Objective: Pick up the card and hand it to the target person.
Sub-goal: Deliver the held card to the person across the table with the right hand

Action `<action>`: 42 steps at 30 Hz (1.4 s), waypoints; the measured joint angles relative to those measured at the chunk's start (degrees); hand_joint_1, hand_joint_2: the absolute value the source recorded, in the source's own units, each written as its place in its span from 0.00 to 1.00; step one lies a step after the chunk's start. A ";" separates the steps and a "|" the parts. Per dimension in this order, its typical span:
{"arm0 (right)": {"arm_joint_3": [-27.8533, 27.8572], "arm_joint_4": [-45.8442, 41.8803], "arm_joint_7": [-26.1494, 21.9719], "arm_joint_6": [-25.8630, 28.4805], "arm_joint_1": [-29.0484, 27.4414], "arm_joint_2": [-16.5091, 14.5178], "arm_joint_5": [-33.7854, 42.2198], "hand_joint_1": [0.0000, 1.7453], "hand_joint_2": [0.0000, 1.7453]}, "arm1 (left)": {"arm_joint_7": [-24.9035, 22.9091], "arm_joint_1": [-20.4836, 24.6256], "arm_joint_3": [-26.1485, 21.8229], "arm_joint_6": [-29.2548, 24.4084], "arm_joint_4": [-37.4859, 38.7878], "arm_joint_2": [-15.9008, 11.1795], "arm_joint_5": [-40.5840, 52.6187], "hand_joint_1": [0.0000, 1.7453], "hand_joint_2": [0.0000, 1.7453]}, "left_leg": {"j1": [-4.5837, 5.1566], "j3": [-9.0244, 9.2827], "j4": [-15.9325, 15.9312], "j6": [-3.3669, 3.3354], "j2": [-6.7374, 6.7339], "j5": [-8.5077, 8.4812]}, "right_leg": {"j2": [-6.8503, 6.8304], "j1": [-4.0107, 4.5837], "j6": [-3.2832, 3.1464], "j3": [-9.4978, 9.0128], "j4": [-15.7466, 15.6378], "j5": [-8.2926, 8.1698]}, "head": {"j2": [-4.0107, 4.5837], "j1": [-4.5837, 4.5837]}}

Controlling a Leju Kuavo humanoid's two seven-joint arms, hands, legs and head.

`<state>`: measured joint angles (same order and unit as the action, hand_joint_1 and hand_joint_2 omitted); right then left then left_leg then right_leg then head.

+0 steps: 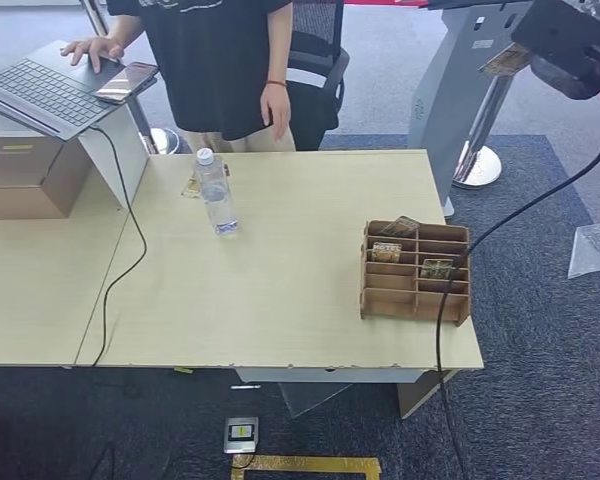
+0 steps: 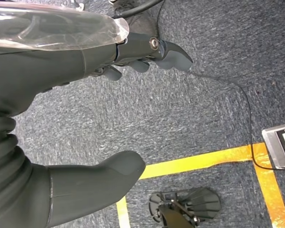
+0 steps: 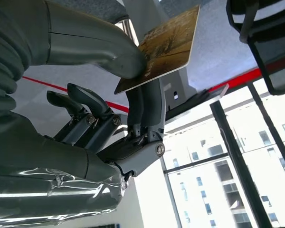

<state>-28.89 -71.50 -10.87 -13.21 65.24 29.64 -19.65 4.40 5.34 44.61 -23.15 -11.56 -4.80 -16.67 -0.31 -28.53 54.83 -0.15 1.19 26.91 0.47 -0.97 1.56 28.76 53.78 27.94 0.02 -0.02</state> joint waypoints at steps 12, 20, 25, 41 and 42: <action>-4.89 4.81 2.06 10.01 0.50 -0.95 -1.93 1.00 1.00 | -0.42 0.76 0.00 -0.49 0.00 0.34 0.34 0.00 1.00 | -0.02 -0.05 -0.05 -0.04 0.00 -0.03 | -0.01 0.01 0.01 -0.02 0.03 -0.03 | 0.00 0.00; -7.83 11.58 -0.45 13.34 0.40 -6.05 -1.64 1.00 1.00 | -0.42 0.87 0.00 -0.83 0.00 0.58 0.08 0.00 1.00 | -0.03 -0.06 -0.06 -0.04 0.02 -0.04 | -0.01 0.02 0.01 -0.01 0.04 -0.02 | 0.00 0.00; -9.74 20.11 -2.35 15.60 -0.48 -11.40 -1.17 1.00 1.00 | -0.40 0.76 0.00 -0.83 0.00 0.73 -0.26 0.00 1.00 | -0.02 -0.09 -0.06 -0.04 0.05 -0.04 | -0.05 0.02 0.01 -0.01 0.04 -0.02 | 0.00 -0.01; -10.41 32.24 -4.30 17.48 -1.45 -16.79 -0.41 0.77 1.00 | -0.40 0.16 0.00 -0.82 0.00 0.80 -0.77 0.00 1.00 | -0.01 -0.06 -0.04 -0.04 0.05 -0.04 | -0.05 0.02 0.01 0.00 0.04 -0.02 | 0.00 -0.01; -10.41 32.63 -4.34 17.49 -1.47 -16.89 -0.41 0.54 1.00 | -0.41 0.14 0.00 -0.82 0.00 0.80 -0.78 0.00 1.00 | -0.01 -0.06 -0.04 -0.04 0.05 -0.04 | -0.05 0.02 0.01 0.00 0.04 -0.02 | 0.00 -0.01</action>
<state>-39.30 -38.87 -15.21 4.27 63.77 12.74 -20.06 3.99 5.49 44.61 -23.97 -11.56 -4.00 -17.45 -0.32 -28.59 54.79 -0.19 1.24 26.87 0.42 -0.95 1.57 28.76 53.81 27.92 0.02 -0.03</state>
